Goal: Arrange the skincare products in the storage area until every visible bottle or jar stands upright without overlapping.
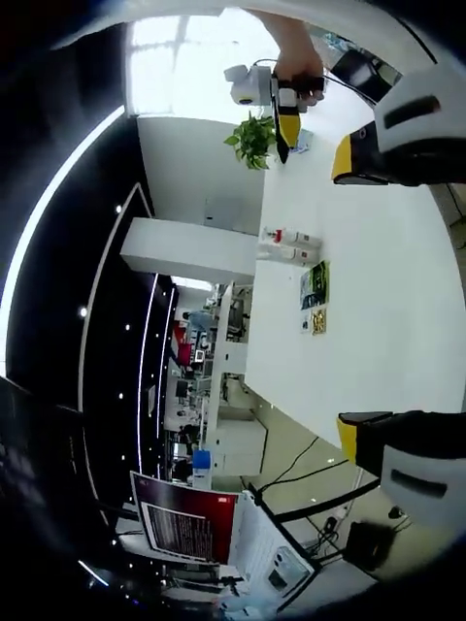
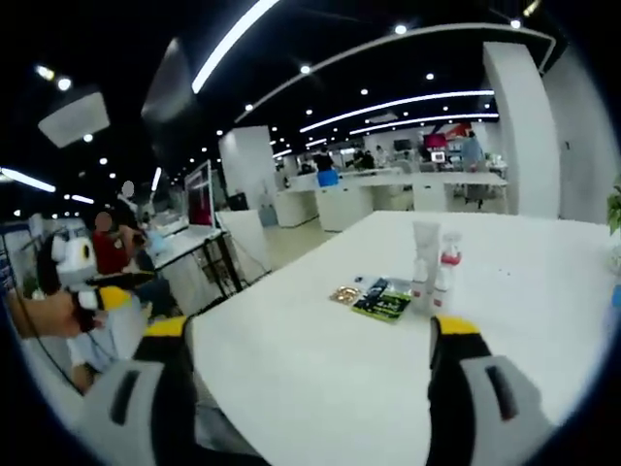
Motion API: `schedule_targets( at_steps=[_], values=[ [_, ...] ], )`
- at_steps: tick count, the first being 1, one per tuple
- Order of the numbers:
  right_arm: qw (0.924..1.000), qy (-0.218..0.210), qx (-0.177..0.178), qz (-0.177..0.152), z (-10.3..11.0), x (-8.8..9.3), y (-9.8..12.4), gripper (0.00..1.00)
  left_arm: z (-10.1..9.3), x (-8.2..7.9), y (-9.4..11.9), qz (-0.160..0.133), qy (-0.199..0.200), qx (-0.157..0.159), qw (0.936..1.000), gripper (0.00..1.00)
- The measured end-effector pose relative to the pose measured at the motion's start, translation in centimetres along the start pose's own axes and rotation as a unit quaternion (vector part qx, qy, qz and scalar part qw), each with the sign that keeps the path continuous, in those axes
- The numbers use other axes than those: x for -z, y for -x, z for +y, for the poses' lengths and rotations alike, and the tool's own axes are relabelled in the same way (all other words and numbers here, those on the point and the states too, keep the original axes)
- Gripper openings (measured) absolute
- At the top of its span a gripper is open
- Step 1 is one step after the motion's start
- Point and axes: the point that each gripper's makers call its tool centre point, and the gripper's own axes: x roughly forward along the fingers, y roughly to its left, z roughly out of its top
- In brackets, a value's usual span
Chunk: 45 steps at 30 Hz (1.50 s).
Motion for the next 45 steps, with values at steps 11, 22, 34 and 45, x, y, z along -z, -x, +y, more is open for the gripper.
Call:
schedule_targets(
  at_steps=[11,22,34,45],
  values=[
    [0.9999,0.010,-0.002,-0.008,0.2,-0.6,-0.7,0.99,-0.6,-0.7,-1.6,0.000,-0.032,0.020,0.9993,1.00],
    [0.9989,-0.019,0.023,-0.036,-1.9,-0.6,0.6,0.99,-1.6,-0.8,-2.8,0.000,-0.044,0.026,0.9987,1.00],
    [0.9960,-0.040,0.046,-0.066,-3.7,-1.3,1.5,0.99,-2.8,-2.0,-4.2,0.002,-0.057,0.037,0.9977,1.00],
    [0.9944,-0.044,0.054,-0.079,-5.0,-1.7,1.7,0.99,-4.0,-3.1,-6.1,-0.002,-0.067,0.048,0.9966,1.00]
  ],
)
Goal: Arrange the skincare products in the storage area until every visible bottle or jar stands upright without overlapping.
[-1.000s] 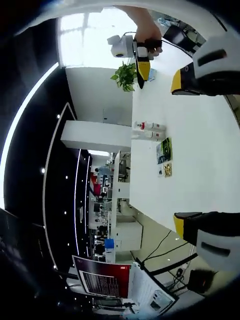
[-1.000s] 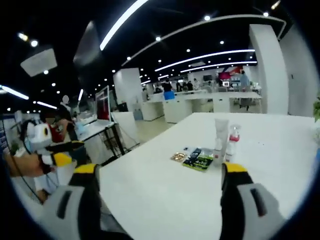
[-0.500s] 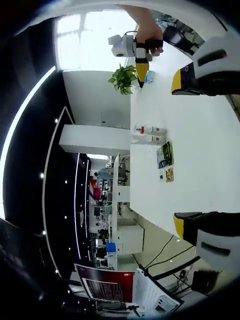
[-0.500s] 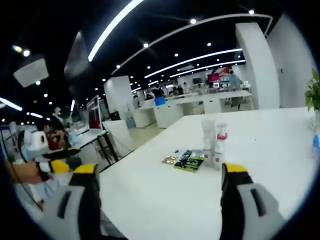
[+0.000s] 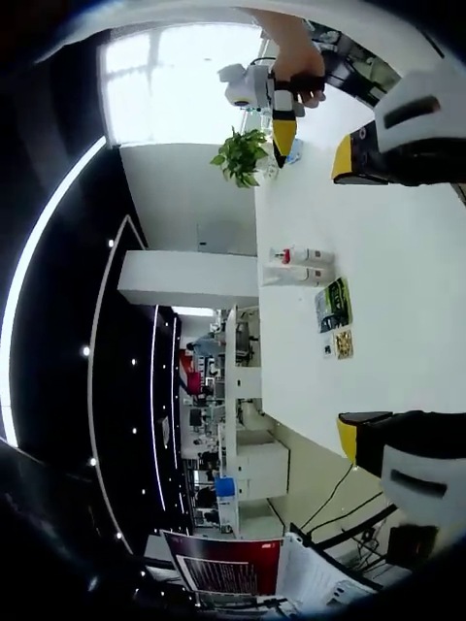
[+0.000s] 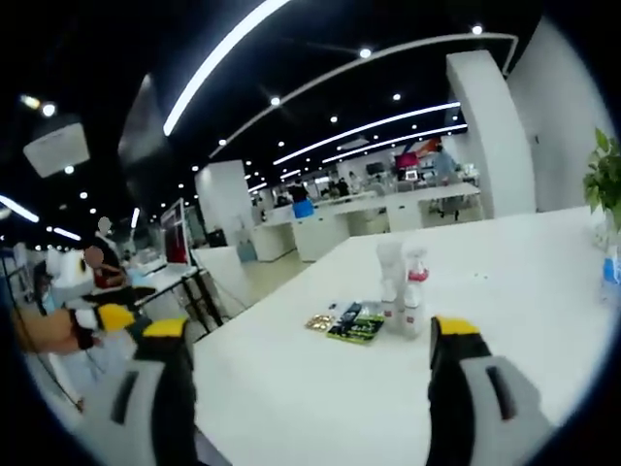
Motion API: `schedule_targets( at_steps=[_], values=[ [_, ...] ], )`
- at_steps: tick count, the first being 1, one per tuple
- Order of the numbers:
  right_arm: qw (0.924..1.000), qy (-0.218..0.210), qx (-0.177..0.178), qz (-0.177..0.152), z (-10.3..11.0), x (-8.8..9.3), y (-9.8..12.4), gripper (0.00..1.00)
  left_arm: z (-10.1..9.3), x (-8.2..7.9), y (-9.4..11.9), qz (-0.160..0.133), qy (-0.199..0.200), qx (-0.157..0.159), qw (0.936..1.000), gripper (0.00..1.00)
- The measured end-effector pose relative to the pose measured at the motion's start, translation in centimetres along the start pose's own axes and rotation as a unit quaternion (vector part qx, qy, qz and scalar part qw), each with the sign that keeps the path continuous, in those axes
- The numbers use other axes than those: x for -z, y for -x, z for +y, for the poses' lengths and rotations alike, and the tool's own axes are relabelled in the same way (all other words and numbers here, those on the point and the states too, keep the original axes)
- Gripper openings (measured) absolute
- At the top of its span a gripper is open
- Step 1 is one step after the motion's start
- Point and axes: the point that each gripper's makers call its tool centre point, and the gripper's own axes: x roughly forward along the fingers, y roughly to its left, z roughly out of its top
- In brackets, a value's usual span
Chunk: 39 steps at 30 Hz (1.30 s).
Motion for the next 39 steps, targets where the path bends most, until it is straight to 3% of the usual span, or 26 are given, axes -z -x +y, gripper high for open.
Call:
schedule_targets(
  at_steps=[9,16,26,32,39],
  values=[
    [1.0000,-0.004,0.003,-0.002,-1.2,-0.1,-0.5,0.99,-1.5,-0.3,-0.9,0.005,-0.007,0.012,0.9999,1.00],
    [1.0000,-0.008,-0.003,-0.005,-0.4,0.2,-0.9,0.99,-1.1,-0.4,-0.5,0.008,-0.012,0.008,0.9999,1.00],
    [0.9990,-0.017,0.027,-0.031,-2.8,-0.7,1.1,0.99,-1.3,-1.1,-1.8,0.009,-0.010,0.009,0.9999,1.00],
    [0.9987,-0.028,0.035,-0.023,-3.1,0.6,1.3,0.99,-2.1,-1.6,-2.1,0.011,-0.020,0.019,0.9995,1.00],
    [0.9987,-0.019,0.038,-0.026,-3.0,0.2,2.5,0.99,-2.8,-1.1,-3.0,0.018,-0.021,0.029,0.9992,1.00]
  ],
)
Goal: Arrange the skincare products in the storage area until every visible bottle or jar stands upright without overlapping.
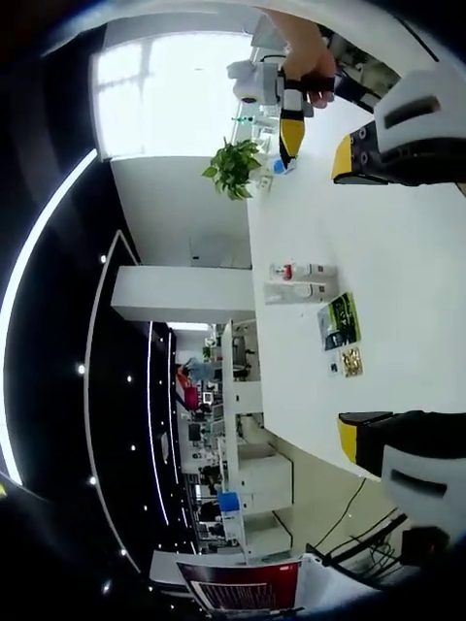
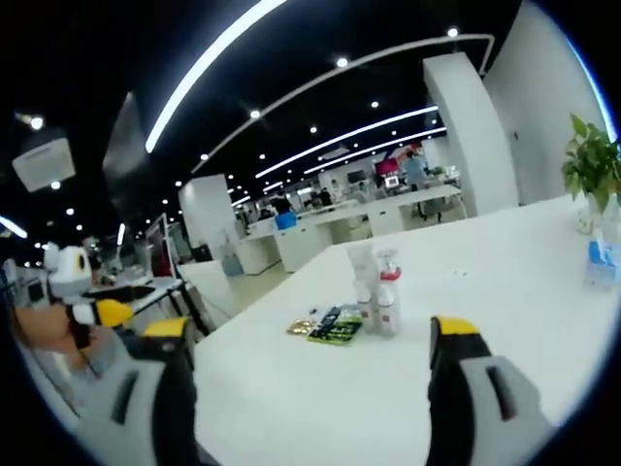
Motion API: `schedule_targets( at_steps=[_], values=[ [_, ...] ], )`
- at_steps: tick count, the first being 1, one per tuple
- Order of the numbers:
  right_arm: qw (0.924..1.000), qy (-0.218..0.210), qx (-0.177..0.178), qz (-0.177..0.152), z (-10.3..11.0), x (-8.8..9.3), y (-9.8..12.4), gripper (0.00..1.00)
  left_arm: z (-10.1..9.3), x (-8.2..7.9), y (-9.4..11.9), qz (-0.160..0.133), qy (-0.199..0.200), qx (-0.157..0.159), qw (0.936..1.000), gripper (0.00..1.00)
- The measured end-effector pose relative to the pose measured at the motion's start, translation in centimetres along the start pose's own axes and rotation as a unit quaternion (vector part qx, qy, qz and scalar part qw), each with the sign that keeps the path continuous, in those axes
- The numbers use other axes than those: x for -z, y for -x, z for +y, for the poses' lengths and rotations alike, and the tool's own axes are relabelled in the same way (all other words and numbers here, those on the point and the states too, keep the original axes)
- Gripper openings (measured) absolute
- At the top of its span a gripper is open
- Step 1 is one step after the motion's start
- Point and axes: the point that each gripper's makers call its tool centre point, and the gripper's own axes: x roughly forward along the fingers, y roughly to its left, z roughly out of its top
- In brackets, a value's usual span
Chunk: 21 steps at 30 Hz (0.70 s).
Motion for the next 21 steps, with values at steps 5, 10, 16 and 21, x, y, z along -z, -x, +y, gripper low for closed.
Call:
schedule_targets(
  at_steps=[5,10,16,21],
  values=[
    [0.9998,-0.007,0.016,0.004,-1.5,0.4,1.0,0.99,-0.8,-0.1,-0.3,0.003,0.002,0.007,1.0000,1.00],
    [0.9997,-0.012,0.017,0.012,-1.3,1.4,0.9,0.99,-0.8,0.4,0.3,0.008,0.001,0.009,0.9999,1.00],
    [0.9997,-0.012,0.006,0.019,0.2,2.3,0.9,0.99,-0.5,1.1,1.1,0.018,0.002,0.006,0.9998,1.00],
    [0.9996,0.016,-0.003,0.024,0.9,1.9,2.3,0.99,-0.8,2.2,0.2,0.029,0.020,0.016,0.9992,1.00]
  ],
)
